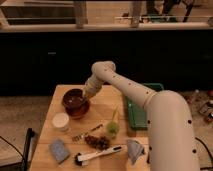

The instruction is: Stack bowls on top of each other

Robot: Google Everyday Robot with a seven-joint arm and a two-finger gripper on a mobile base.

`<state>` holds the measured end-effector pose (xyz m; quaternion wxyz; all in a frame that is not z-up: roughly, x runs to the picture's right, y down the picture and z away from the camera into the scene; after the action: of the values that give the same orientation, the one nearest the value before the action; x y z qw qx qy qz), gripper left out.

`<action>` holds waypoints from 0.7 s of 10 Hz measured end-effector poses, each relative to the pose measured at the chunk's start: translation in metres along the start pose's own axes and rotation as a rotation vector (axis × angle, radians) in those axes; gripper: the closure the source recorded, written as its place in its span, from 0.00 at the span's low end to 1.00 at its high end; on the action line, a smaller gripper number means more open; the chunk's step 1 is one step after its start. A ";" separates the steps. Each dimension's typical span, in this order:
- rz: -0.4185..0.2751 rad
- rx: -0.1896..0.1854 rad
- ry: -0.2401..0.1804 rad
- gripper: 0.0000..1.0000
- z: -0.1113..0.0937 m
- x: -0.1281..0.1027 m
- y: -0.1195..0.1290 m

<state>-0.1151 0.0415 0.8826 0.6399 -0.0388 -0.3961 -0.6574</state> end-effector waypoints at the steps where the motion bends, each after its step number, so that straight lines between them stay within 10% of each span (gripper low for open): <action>1: -0.003 -0.005 -0.004 1.00 0.000 -0.002 0.000; 7: -0.020 -0.003 -0.027 0.52 0.003 -0.009 -0.001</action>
<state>-0.1154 0.0505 0.8794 0.6278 -0.0444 -0.4041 -0.6638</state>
